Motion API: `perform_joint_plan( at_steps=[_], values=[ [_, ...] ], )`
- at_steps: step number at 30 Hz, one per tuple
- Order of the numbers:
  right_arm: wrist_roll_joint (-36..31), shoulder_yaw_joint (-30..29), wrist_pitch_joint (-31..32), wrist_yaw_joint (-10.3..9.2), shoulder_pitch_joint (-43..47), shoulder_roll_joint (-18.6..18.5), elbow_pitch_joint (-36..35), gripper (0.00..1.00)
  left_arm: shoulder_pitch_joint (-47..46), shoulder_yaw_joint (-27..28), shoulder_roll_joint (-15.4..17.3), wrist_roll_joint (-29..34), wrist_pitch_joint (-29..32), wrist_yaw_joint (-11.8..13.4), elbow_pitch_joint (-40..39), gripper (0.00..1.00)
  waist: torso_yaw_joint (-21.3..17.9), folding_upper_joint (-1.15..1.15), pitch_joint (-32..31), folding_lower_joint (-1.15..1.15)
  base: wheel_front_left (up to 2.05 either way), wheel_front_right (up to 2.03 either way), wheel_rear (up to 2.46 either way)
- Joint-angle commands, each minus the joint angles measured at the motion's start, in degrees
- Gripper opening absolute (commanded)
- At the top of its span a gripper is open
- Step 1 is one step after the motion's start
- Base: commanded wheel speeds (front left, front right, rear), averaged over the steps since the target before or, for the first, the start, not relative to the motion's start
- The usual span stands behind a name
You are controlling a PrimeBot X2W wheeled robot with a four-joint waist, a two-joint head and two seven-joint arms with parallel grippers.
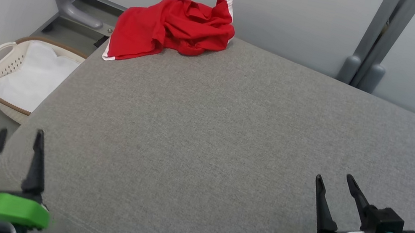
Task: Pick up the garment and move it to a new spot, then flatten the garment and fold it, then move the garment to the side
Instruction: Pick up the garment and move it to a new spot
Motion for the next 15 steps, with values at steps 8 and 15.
perform_joint_plan(
  at_steps=[8, 15],
  values=[
    [-5.2, 0.4, 0.1, -0.10, -6.7, -0.3, -1.8, 1.00, -16.9, 4.1, 9.9, 0.0, 2.7, -0.7, -3.1, 1.00, -5.9, 0.00, 9.1, 0.00, 0.00, 0.00, 0.00],
    [-9.2, 1.1, 2.8, -0.10, -10.6, -0.2, -5.5, 1.00, -35.0, 4.8, 14.0, -2.4, 4.4, -1.0, 5.4, 1.00, -10.4, 0.00, 17.2, 0.00, 0.00, 0.00, 0.00]
  ],
)
